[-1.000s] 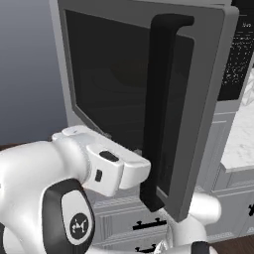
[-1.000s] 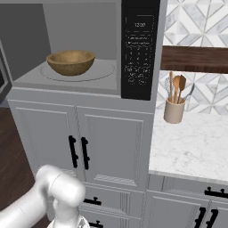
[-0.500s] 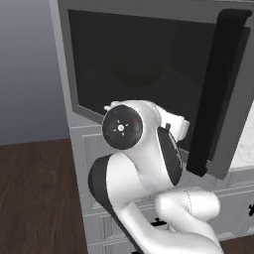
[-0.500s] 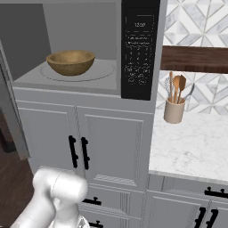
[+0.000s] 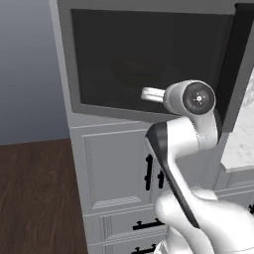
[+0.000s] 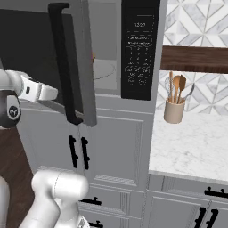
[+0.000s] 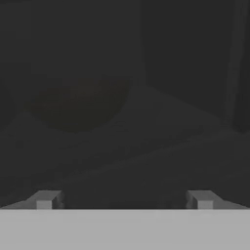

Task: Open the microwave, place the bowl with waffle inside the microwave, then close the microwave door and turn it on.

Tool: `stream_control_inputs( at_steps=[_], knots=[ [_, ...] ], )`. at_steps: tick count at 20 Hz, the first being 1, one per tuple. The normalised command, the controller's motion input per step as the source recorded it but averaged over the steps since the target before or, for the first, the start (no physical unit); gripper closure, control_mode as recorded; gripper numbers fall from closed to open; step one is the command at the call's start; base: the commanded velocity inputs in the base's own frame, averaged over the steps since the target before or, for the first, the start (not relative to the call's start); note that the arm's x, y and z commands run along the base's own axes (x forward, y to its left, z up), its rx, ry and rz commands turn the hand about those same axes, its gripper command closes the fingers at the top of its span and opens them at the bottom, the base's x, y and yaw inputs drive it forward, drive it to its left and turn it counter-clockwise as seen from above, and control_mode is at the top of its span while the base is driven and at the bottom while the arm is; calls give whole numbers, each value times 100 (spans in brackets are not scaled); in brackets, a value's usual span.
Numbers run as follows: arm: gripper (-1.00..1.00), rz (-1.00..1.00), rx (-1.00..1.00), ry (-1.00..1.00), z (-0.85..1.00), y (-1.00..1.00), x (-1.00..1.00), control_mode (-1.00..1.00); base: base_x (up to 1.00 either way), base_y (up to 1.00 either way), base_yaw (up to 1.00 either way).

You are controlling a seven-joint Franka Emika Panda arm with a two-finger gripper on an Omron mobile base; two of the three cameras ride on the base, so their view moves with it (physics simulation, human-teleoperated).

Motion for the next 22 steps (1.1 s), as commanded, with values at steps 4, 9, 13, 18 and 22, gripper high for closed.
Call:
stream_control_inputs(
  at_steps=[4,9,13,18,22],
  knots=[
    [-100,11,2,9,0,-36,100,-100,0,0,0],
    [-100,14,3,5,0,-31,100,-100,0,0,0],
    [-100,16,1,0,-5,-36,77,-100,0,0,0],
    [-100,12,0,-3,-9,-18,10,-100,0,0,0],
    [-100,2,0,0,-2,-1,-9,-100,0,0,0]
  ],
)
